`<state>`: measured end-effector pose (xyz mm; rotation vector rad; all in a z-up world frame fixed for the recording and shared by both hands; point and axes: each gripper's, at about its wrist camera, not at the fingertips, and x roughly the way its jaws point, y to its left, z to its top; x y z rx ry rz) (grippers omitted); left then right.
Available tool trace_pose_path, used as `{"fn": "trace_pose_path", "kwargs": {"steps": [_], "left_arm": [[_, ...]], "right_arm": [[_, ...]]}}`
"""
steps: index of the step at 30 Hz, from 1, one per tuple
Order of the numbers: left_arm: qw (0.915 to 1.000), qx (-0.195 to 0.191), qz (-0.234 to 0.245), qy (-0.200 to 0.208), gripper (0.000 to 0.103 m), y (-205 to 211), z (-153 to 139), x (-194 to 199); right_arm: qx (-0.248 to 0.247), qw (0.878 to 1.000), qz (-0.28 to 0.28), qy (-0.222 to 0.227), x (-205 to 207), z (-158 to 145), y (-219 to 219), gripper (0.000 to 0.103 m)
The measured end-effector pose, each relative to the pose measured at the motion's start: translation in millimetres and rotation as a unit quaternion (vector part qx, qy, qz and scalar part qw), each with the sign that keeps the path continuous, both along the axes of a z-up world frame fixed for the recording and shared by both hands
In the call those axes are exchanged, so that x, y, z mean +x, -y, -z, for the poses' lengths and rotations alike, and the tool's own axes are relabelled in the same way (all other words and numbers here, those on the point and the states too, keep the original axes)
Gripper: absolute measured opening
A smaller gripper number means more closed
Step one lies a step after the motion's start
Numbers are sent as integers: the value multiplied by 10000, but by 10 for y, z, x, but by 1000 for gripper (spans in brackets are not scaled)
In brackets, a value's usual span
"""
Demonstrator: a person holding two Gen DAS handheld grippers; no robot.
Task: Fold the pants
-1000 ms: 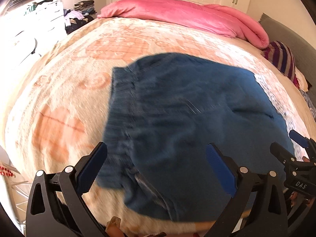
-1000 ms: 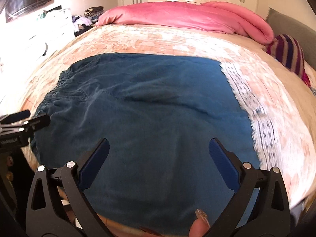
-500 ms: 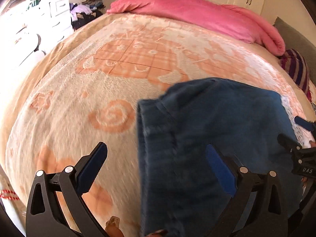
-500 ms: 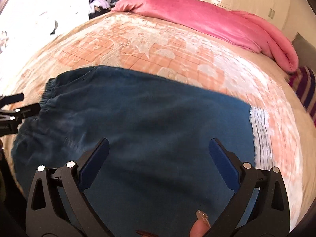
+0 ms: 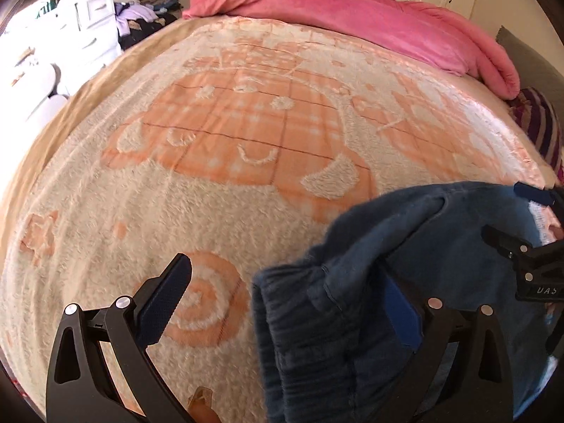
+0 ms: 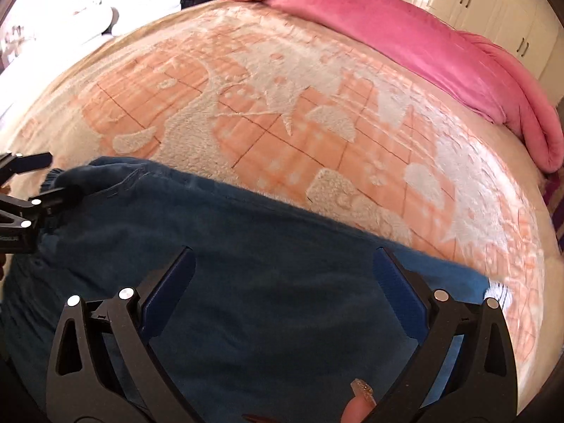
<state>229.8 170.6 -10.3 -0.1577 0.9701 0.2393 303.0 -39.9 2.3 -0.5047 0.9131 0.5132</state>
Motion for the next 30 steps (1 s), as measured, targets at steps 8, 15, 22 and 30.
{"fn": "trace_pose_path", "kwargs": {"steps": [8, 15, 22, 30], "left_arm": [[9984, -48, 497, 274, 43, 99, 0, -11], [9954, 230, 650, 662, 38, 148, -155, -97], [9940, -42, 630, 896, 38, 42, -249, -185], [9834, -289, 1022, 1474, 39, 258, -533, -689]], "right_arm": [[-341, 9953, -910, -38, 90, 101, -344, 95], [-163, 9852, -1648, -435, 59, 196, -533, 39], [689, 9858, -1519, -173, -270, -151, -308, 4], [1480, 9783, -1439, 193, -1089, -638, 271, 4]]}}
